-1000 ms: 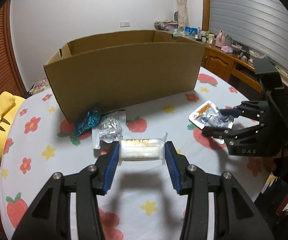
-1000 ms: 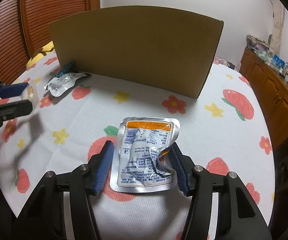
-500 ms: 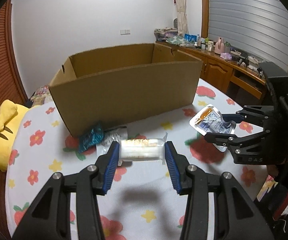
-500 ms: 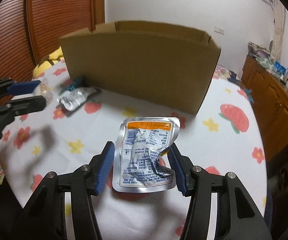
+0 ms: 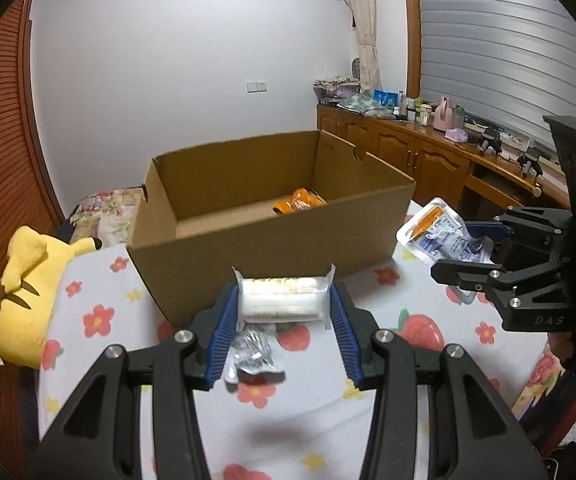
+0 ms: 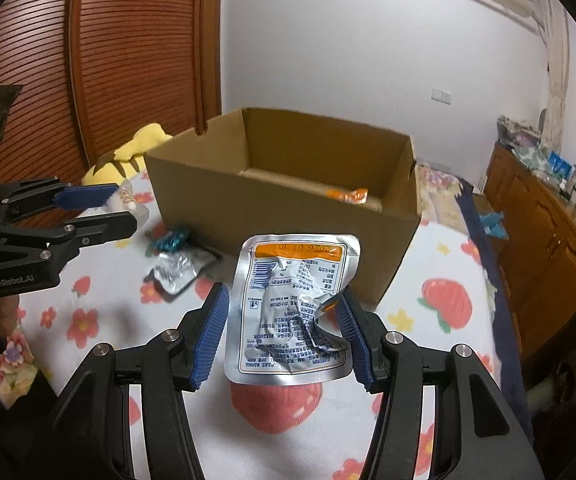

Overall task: Organize snacks
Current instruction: 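Carry both snacks over the box and open both grippers to drop them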

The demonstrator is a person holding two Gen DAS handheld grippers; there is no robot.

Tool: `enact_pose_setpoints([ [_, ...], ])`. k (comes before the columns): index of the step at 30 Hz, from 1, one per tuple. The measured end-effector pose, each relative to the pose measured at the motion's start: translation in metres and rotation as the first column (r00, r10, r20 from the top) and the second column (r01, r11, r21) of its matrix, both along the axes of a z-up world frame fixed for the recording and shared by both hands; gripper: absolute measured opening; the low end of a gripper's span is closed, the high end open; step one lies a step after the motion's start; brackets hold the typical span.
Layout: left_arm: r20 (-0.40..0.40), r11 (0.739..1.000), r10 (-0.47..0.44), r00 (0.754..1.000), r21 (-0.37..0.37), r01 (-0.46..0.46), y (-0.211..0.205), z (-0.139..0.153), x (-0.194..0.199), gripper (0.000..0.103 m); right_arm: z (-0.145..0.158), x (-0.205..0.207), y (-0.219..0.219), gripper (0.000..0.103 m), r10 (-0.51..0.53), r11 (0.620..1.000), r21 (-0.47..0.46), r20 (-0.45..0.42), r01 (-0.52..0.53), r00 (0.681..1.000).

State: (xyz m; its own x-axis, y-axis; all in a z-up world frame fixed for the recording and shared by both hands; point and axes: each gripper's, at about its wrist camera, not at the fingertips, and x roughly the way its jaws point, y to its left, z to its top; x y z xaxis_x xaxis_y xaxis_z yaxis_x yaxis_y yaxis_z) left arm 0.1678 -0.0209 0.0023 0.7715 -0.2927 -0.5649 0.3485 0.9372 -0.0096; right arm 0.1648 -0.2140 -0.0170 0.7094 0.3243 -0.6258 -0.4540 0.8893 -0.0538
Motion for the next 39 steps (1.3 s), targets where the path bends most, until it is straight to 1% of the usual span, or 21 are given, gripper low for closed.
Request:
enact_pose_setpoints([
  [6, 0.025, 1.0, 0.005, 1.0, -0.009, -0.005, 0.007, 0.016, 0.009, 0.045, 0.018, 0.007, 0.004, 0.056, 0.01, 1.0, 0.013, 0.033, -0.011, 0.999],
  [8, 0.03, 1.0, 0.004, 1.0, 0.0, -0.004, 0.007, 0.018, 0.011, 0.045, 0.022, 0.009, 0.005, 0.056, 0.012, 1.0, 0.022, 0.04, -0.013, 0.999],
  [18, 0.04, 1.0, -0.006, 0.999, 0.006, 0.006, 0.009, 0.025, 0.033, 0.045, 0.031, 0.024, 0.006, 0.056, 0.008, 0.999, 0.041, 0.055, -0.011, 0.998],
  [22, 0.043, 1.0, -0.014, 0.999, 0.017, 0.013, 0.007, 0.028, 0.051, 0.045, 0.034, 0.037, 0.007, 0.056, 0.006, 0.999, 0.051, 0.059, -0.009, 0.998],
  [26, 0.04, 1.0, -0.007, 0.999, 0.012, 0.007, 0.009, 0.03, 0.074, 0.046, 0.037, 0.053, 0.009, 0.057, 0.011, 0.998, 0.061, 0.062, -0.015, 0.998],
  [31, 0.024, 1.0, 0.007, 1.0, 0.021, -0.007, 0.01, 0.026, 0.103, 0.046, 0.037, 0.078, 0.012, 0.057, 0.023, 0.998, 0.063, 0.064, -0.027, 0.998],
  [36, 0.002, 0.999, 0.018, 1.0, 0.049, -0.018, 0.008, 0.021, 0.129, 0.046, 0.035, 0.105, 0.013, 0.057, 0.03, 0.997, 0.07, 0.049, -0.034, 0.998],
  [39, -0.001, 0.997, 0.018, 1.0, 0.077, -0.018, 0.006, 0.018, 0.138, 0.046, 0.033, 0.116, 0.014, 0.057, 0.031, 0.997, 0.063, 0.044, -0.034, 0.999],
])
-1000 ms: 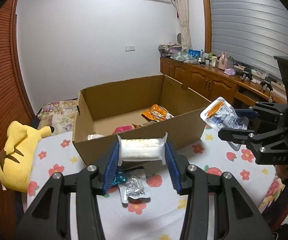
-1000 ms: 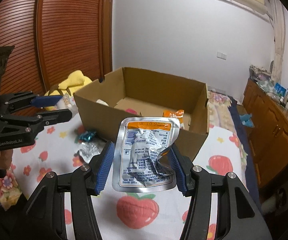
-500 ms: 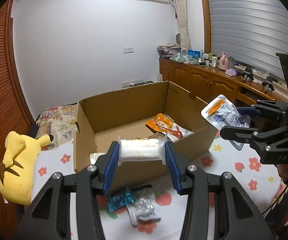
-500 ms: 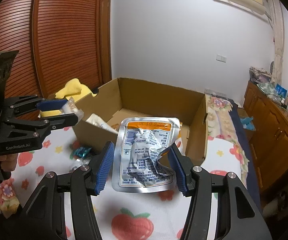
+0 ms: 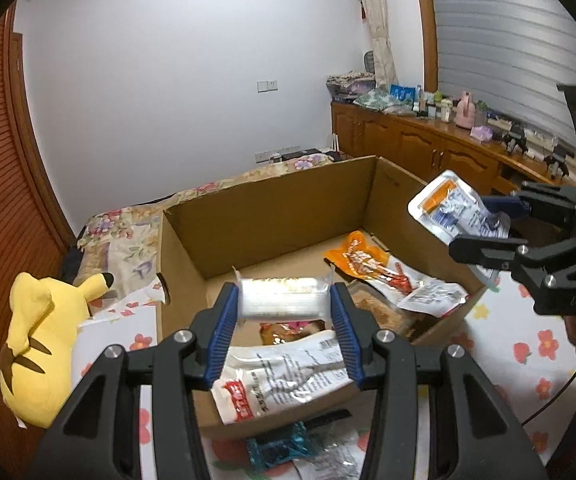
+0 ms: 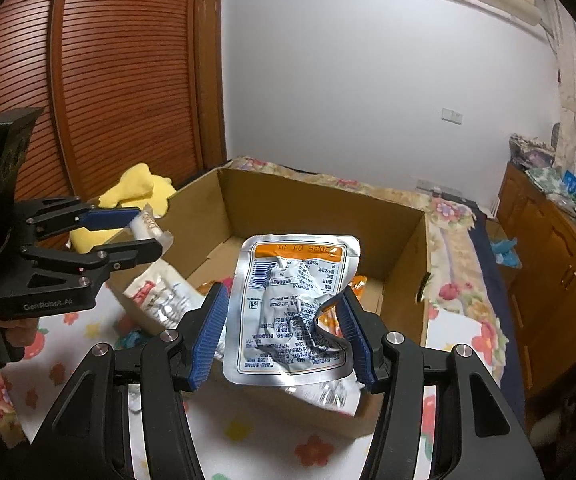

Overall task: Organize snacks
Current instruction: 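Carry both snacks over the box and open both grippers to drop them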

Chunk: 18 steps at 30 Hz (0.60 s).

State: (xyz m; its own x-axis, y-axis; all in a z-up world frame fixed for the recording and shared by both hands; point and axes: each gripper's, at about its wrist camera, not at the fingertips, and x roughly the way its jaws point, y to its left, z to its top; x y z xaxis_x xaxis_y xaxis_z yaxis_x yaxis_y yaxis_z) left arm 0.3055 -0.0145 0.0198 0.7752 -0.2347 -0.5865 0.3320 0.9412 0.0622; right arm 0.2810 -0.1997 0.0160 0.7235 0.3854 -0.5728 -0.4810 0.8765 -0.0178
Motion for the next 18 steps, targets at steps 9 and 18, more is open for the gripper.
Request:
enact_pose_setpoints([
  [9, -0.022, 1.0, 0.013, 1.0, -0.007, -0.014, 0.004, -0.008, 0.019, 0.049, -0.013, 0.028, 0.0, 0.057, -0.007, 1.0, 0.002, -0.043, 0.007, 0.999],
  [18, -0.02, 1.0, 0.02, 1.0, -0.023, -0.02, 0.007, -0.012, 0.021, 0.056, -0.024, 0.051, 0.001, 0.058, -0.045, 0.999, -0.003, -0.092, 0.045, 0.995],
])
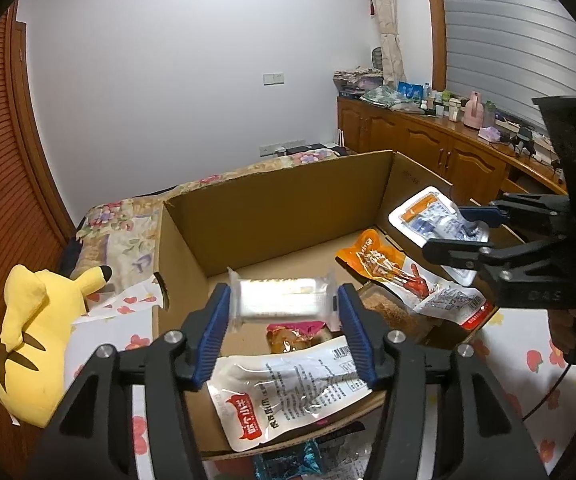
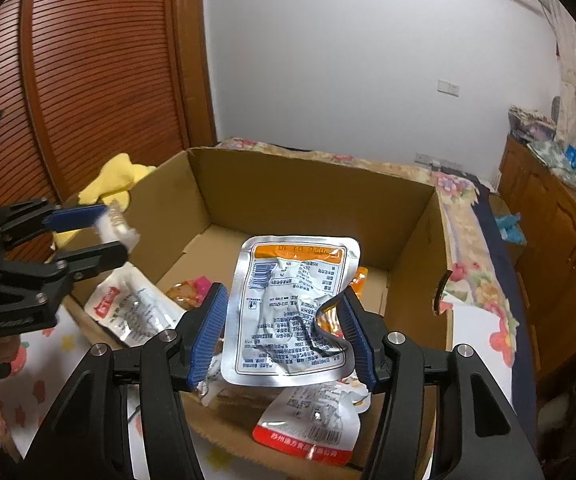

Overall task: Organize snacks
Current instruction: 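Carry both snacks over the box and open both grippers to drop them, then withdraw both grippers from the box toward the remaining snacks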

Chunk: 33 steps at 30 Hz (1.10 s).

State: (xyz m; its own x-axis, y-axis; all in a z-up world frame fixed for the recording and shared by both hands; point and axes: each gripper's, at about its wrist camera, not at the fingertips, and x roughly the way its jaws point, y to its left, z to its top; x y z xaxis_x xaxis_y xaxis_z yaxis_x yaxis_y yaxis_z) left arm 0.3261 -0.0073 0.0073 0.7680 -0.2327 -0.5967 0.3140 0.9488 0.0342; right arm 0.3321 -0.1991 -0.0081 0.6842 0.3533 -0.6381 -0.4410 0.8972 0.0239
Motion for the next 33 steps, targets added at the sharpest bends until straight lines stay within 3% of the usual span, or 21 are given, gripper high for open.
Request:
enact_pose_setpoints([
  [11, 0.02, 1.0, -0.002, 1.0, -0.015, 0.002, 0.003, 0.008, -0.007, 0.058, -0.007, 0.01, -0.001, 0.059, -0.036, 0.999, -0.007, -0.02, 0.036, 0.999],
  [15, 0.018, 1.0, -0.003, 1.0, -0.016, 0.003, 0.001, 0.007, -0.009, 0.059, -0.008, 0.012, 0.003, 0.073, -0.048, 0.999, -0.025, -0.011, 0.047, 0.999],
  [20, 0.021, 1.0, 0.004, 1.0, -0.017, -0.004, 0.003, 0.01, -0.019, 0.059, -0.01, 0.009, 0.004, 0.076, -0.057, 0.998, -0.042, -0.003, 0.057, 0.998],
  [33, 0.071, 0.999, 0.023, 0.997, -0.03, -0.021, 0.023, 0.033, -0.08, 0.062, 0.016, -0.046, 0.006, 0.076, -0.044, 0.999, -0.018, 0.041, 0.044, 0.998],
])
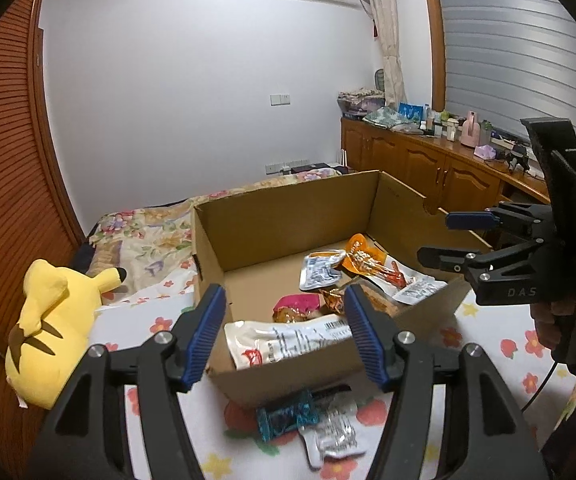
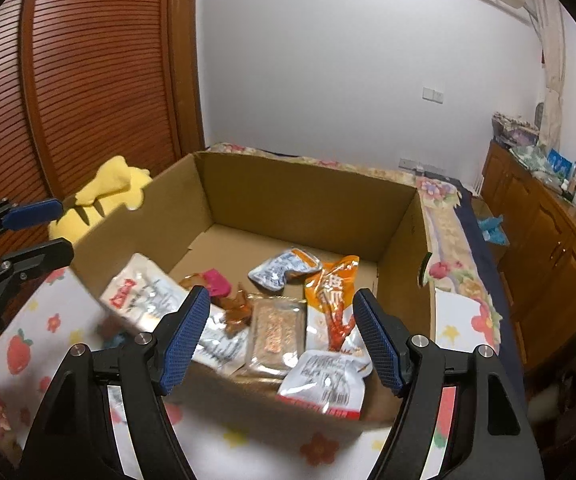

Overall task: Organize snacks
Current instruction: 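Withdraw both grippers from the box toward the remaining snacks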

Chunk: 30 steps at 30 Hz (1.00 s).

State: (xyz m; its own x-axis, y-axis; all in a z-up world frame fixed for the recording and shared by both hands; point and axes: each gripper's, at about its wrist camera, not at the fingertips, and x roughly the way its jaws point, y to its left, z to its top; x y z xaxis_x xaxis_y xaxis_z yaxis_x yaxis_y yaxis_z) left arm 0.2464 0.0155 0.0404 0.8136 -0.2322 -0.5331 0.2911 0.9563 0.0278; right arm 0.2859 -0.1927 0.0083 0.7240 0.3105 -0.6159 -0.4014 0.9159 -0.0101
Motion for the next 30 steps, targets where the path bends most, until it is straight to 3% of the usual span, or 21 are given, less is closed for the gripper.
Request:
enact_pose_setpoints([
  [12, 0.011, 1.0, -0.007, 1.0, -0.008, 0.007, 0.018, -0.004, -0.062, 0.065, 0.002, -0.061, 0.026, 0.076, 0.027, 1.0, 0.008, 0.006, -0.027, 1.0],
  [20, -0.016, 1.0, 0.011, 1.0, 0.0, -0.011, 0.03, -0.026, -0.091, 0.066, -0.027, -0.086, 0.053, 0.076, 0.067, 0.998, 0.021, -0.054, -0.066, 0.996],
  [30, -0.057, 0.999, 0.036, 0.998, 0.02, -0.034, 0.051, -0.053, -0.109, 0.067, -0.064, -0.079, 0.091, 0.076, 0.11, 0.994, 0.013, -0.136, -0.109, 0.985],
])
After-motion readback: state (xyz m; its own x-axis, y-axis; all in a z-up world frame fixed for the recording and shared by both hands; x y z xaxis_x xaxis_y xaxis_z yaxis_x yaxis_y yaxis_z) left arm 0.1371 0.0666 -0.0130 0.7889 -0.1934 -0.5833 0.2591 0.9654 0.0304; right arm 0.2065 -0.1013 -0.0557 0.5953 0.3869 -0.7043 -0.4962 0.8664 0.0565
